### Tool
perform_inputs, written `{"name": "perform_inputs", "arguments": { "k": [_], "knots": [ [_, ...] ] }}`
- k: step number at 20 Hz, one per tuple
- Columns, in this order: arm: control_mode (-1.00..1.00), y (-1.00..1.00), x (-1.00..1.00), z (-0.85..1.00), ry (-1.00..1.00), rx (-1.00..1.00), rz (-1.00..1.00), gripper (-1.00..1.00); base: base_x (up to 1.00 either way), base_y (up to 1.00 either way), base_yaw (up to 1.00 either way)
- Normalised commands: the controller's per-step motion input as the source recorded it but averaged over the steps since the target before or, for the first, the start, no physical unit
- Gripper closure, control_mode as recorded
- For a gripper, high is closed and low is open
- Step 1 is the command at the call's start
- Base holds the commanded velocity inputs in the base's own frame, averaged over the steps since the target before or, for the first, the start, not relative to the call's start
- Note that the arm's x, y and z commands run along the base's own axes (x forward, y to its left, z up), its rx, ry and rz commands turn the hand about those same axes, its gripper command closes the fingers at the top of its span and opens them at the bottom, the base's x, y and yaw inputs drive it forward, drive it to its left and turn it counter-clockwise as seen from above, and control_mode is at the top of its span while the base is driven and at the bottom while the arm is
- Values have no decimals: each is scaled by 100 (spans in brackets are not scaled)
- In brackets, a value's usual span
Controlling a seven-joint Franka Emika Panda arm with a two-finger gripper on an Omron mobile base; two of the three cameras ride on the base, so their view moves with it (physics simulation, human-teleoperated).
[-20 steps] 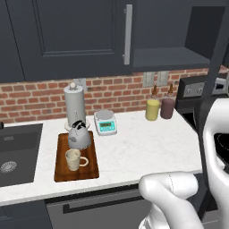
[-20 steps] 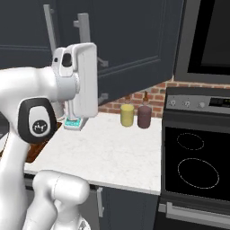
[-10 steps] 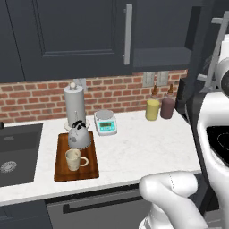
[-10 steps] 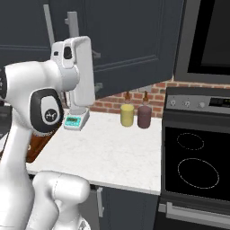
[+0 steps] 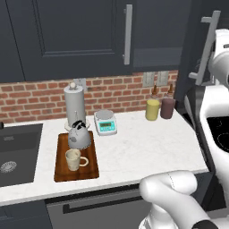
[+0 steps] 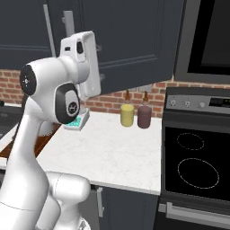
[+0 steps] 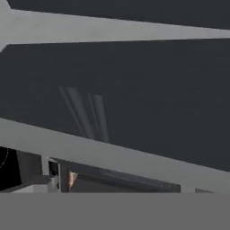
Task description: Pick the kettle from the counter and place it on the tray. Then pick the mug from the cabinet and place it on the tray. Then close the cabinet doors.
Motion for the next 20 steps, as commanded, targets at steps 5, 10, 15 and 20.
{"name": "perform_inputs", "arguments": {
  "k": [5, 10, 15, 20],
  "knots": [
    [-100, 18, 73, -3, 0, 0, 14, -100, 0, 0, 0],
    [-100, 17, 69, -4, 0, 0, 13, -100, 0, 0, 0],
    [-100, 17, 72, -13, 0, 0, 12, -100, 0, 0, 0],
    [-100, 14, 75, -17, 1, 0, 11, -100, 0, 0, 0]
  ]
}}
